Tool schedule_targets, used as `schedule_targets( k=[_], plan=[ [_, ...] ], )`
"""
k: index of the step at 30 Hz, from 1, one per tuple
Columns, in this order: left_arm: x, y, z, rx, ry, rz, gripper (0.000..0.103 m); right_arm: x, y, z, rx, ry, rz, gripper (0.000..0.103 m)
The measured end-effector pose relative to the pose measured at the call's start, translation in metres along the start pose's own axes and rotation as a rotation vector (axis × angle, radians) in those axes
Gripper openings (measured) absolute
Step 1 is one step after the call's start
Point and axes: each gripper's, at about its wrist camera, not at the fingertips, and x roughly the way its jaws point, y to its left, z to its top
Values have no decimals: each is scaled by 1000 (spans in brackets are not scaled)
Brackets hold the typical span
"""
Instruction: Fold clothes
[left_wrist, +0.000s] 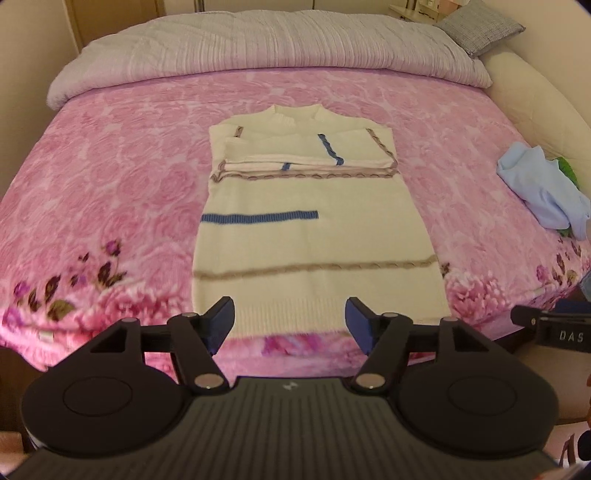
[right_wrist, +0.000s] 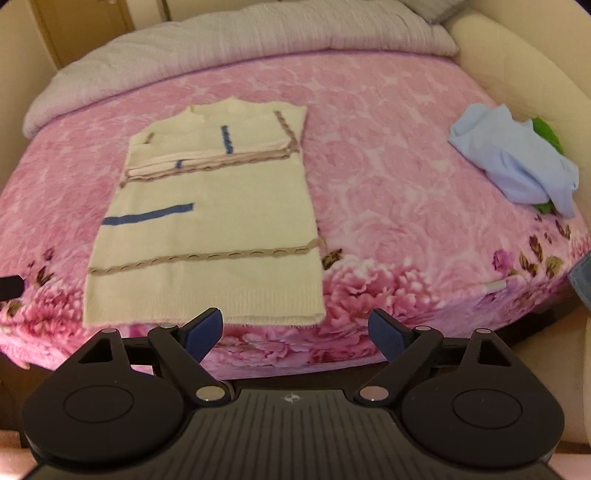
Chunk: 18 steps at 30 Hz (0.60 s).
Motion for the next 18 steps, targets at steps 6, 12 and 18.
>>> schedule_targets(
  k=[6, 12, 18],
  plan=[
    [-30, -6, -42, -36, -9, 35, 64, -25, -3, -26, -52, -11, 42, 88],
    [-46, -9, -71, -52, -10, 56, 65, -41, -5, -47, -78, -10, 58, 88],
    [-59, -14, -81, -55, -27, 63, 67, -52, -8, -52, -91, -23, 55, 88]
  ],
)
